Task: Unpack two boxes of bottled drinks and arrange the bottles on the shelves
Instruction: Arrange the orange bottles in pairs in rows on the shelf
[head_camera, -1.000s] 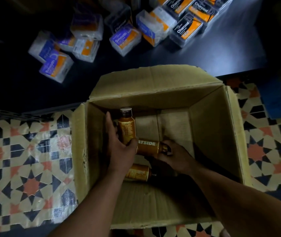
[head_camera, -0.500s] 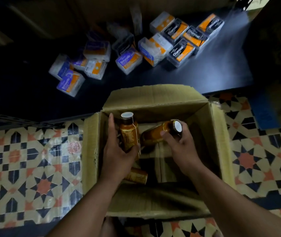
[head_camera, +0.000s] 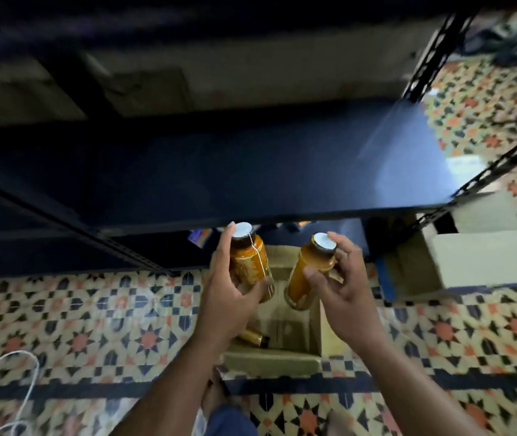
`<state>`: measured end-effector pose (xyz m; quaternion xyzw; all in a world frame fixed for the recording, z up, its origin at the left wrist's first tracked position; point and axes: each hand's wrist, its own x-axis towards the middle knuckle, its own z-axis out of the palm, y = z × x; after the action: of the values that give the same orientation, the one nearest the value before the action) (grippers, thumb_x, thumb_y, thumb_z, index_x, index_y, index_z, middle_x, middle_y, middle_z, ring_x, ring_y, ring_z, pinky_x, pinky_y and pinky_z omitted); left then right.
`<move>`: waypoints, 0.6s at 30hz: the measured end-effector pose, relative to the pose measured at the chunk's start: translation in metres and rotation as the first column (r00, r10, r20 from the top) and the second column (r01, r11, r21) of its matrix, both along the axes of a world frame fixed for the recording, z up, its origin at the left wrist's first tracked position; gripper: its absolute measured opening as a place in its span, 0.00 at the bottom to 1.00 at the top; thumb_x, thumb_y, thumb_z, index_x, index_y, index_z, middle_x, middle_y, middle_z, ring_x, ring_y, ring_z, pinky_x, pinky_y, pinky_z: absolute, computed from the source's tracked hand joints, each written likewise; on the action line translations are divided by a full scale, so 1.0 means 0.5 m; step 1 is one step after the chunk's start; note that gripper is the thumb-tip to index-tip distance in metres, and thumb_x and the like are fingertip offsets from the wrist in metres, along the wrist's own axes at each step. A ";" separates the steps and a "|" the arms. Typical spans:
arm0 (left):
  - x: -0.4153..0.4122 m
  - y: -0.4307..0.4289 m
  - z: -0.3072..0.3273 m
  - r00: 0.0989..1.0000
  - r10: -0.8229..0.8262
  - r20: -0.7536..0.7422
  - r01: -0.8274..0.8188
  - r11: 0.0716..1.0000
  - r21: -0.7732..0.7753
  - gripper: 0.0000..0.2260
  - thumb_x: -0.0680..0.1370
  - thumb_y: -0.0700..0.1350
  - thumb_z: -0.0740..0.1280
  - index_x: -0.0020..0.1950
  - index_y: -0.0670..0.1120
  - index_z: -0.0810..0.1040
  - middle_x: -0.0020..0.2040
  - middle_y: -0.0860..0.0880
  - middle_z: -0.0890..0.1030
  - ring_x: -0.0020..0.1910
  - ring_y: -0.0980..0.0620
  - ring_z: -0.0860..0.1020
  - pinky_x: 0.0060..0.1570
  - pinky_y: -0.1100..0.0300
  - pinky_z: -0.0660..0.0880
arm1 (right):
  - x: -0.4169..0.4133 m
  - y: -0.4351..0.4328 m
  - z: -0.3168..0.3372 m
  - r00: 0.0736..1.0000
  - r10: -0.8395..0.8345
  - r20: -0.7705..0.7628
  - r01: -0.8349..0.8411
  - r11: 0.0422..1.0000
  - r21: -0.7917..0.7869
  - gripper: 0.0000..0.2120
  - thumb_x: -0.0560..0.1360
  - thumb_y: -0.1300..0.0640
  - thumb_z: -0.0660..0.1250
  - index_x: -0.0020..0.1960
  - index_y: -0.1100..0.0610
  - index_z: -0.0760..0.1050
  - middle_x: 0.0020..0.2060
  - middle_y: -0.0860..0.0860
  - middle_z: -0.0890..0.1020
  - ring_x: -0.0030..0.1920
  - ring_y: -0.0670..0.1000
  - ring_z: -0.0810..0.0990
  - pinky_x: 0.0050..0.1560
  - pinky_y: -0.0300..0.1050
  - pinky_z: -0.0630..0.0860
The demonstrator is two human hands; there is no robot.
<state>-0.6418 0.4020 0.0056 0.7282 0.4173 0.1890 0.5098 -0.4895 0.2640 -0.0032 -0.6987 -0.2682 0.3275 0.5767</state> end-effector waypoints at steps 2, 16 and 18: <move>-0.013 -0.011 0.146 0.999 0.027 0.038 -0.029 0.999 0.038 0.50 0.72 0.43 0.79 0.72 0.80 0.50 0.74 0.70 0.61 0.71 0.69 0.66 0.67 0.67 0.69 | -0.002 -0.004 0.138 0.999 -0.010 0.052 0.007 0.999 0.049 0.27 0.77 0.51 0.72 0.71 0.38 0.66 0.64 0.42 0.78 0.65 0.46 0.78 0.66 0.52 0.77; -0.094 0.076 0.705 0.984 0.059 0.170 -0.128 0.894 0.430 0.50 0.73 0.44 0.78 0.76 0.74 0.46 0.78 0.61 0.61 0.74 0.62 0.61 0.70 0.59 0.62 | -0.009 0.124 0.699 0.888 0.071 0.454 -0.207 0.944 0.258 0.30 0.78 0.53 0.73 0.69 0.30 0.63 0.63 0.41 0.80 0.64 0.41 0.78 0.65 0.44 0.75; -0.093 0.118 0.728 0.987 0.050 0.153 -0.116 0.879 0.463 0.50 0.73 0.44 0.78 0.77 0.73 0.46 0.79 0.59 0.60 0.75 0.60 0.60 0.70 0.56 0.62 | -0.016 0.170 0.718 0.873 0.077 0.481 -0.223 0.941 0.255 0.29 0.78 0.53 0.73 0.72 0.34 0.63 0.64 0.42 0.79 0.65 0.40 0.77 0.63 0.42 0.75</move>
<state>-0.6884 0.4609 0.3695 0.7968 0.3539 0.3556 0.3369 -0.4973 0.3491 0.3558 -0.6365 -0.4992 0.1501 0.5684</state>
